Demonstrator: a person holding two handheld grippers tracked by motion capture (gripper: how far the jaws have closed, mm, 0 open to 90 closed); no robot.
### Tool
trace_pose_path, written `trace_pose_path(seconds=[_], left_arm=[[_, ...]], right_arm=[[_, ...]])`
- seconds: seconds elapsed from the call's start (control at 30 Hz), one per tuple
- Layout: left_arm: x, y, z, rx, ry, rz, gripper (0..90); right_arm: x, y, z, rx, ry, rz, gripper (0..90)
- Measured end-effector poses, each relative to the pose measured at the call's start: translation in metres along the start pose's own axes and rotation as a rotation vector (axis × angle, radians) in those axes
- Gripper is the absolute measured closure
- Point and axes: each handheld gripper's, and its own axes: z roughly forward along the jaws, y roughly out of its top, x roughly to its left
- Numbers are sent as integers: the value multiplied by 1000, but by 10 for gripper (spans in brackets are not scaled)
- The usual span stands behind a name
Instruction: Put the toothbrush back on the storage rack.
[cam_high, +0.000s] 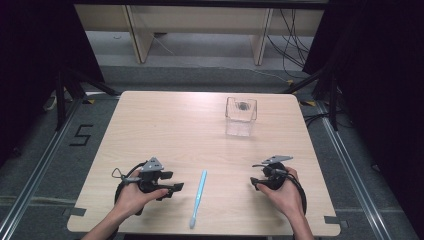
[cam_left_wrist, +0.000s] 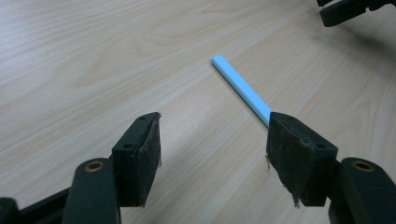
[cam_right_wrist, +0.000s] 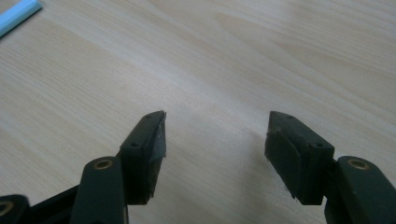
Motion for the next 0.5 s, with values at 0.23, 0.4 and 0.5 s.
trace_pose_path(seconds=[0.23, 0.4, 0.5], left_arm=[[-13, 13, 16, 36, -34, 19, 374], [-23, 20, 28, 71, -44, 41, 401], [-29, 21, 36, 109, -46, 51, 413]], right_arm=[[2, 2, 0, 7, 3, -31, 388], [3, 2, 1, -9, 5, -40, 387], [4, 2, 0, 3, 1, -36, 385]])
